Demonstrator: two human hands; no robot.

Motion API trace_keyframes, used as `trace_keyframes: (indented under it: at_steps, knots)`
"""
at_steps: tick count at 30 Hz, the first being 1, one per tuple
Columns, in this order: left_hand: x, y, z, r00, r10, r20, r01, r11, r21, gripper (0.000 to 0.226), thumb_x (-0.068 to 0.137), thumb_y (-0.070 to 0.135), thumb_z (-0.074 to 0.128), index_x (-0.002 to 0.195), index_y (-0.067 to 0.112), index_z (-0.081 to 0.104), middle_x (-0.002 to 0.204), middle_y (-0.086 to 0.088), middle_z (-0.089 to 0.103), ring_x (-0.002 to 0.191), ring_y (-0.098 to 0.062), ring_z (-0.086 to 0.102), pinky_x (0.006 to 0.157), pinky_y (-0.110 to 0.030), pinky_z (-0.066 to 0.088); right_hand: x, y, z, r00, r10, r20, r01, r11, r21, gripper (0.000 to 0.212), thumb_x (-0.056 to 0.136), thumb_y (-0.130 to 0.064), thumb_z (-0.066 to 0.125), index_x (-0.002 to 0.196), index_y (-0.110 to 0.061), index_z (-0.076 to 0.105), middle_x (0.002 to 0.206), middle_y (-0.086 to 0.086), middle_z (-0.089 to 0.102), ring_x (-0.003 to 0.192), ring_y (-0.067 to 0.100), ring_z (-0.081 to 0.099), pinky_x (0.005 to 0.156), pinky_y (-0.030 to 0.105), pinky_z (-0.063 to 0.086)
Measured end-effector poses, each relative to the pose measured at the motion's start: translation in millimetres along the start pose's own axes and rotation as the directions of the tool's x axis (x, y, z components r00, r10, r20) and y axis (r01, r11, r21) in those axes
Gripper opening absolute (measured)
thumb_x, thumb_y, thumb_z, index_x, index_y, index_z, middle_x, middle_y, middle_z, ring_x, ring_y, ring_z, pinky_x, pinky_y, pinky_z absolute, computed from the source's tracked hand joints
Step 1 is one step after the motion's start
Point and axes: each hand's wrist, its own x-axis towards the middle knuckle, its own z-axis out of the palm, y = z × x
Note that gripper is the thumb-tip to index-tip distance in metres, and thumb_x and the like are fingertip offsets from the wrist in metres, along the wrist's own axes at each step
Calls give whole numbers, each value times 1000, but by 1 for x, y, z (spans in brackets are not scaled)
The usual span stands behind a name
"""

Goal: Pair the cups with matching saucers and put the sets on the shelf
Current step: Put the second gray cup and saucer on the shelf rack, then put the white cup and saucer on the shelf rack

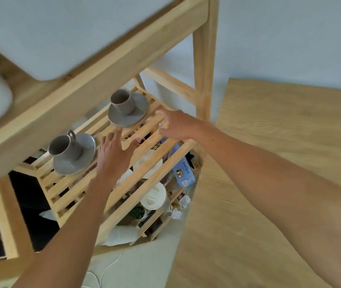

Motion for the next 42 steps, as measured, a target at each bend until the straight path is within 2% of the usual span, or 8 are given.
trace_keyframes:
  at_steps: [3, 6, 9, 17, 22, 26, 33, 42]
  knots:
    - [-42, 20, -13, 1000, -9, -12, 9, 999, -39, 73, 91, 66, 43, 147, 19, 39, 143, -8, 51, 136, -29, 36, 112, -49, 30, -50, 4, -17, 998, 51, 42, -54, 996, 71, 68, 96, -32, 56, 158, -32, 27, 100, -9, 54, 70, 13, 65, 69, 35, 58]
    - [-89, 46, -23, 1000, 15, 17, -13, 991, -135, 74, 89, 70, 41, 143, 20, 43, 135, -6, 56, 129, -30, 44, 107, -49, 36, -108, 8, -33, 998, 60, 26, -62, 994, 92, 64, 96, -36, 59, 154, -33, 35, 114, -2, 55, 72, 7, 58, 65, 27, 48]
    - [-140, 85, -35, 998, 58, -16, -61, 964, -260, 64, 92, 64, 44, 138, 20, 49, 124, -2, 58, 118, -26, 51, 97, -46, 45, -180, 9, -51, 998, 56, -30, -53, 995, 84, 57, 97, -37, 59, 151, -31, 41, 128, 8, 62, 88, 19, 64, 75, 29, 48]
    - [-261, 206, -43, 936, 342, -77, -349, 888, -298, 58, 94, 58, 47, 137, 20, 51, 119, 4, 60, 109, -19, 55, 91, -42, 49, -360, 39, -79, 939, 179, -293, -111, 966, 233, 43, 95, -30, 61, 138, -27, 55, 81, 5, 71, 56, 12, 64, 51, 19, 44]
    - [-323, 257, -6, 892, 450, -45, -425, 801, -422, 47, 98, 44, 51, 139, 21, 50, 111, 8, 59, 105, -18, 55, 89, -37, 48, -479, 77, -68, 808, 342, -480, -106, 886, 451, 38, 98, -33, 59, 135, -37, 56, 88, 12, 73, 62, 19, 71, 66, 35, 59]
    - [-368, 286, 33, 862, 506, 7, -443, 762, -471, 48, 98, 41, 51, 141, 20, 49, 111, 9, 61, 103, -15, 54, 89, -35, 48, -562, 117, -40, 655, 497, -569, -165, 829, 534, 36, 99, -33, 56, 135, -40, 55, 87, 3, 69, 74, 19, 69, 71, 32, 53]
    - [-424, 312, 89, 794, 591, 142, -465, 741, -484, 44, 100, 34, 49, 142, 21, 46, 116, 7, 61, 108, -15, 51, 88, -33, 47, -649, 172, 14, 474, 677, -563, -368, 733, 572, 39, 98, -25, 53, 135, -37, 55, 77, 0, 68, 74, 17, 67, 76, 37, 56]
    - [-444, 328, 118, 770, 603, 209, -475, 760, -443, 47, 95, 29, 57, 140, 23, 46, 108, 9, 58, 100, -14, 44, 89, -30, 43, -639, 195, 39, 563, 708, -426, -416, 688, 594, 45, 97, -30, 52, 142, -31, 53, 78, -4, 69, 68, 16, 63, 76, 41, 59]
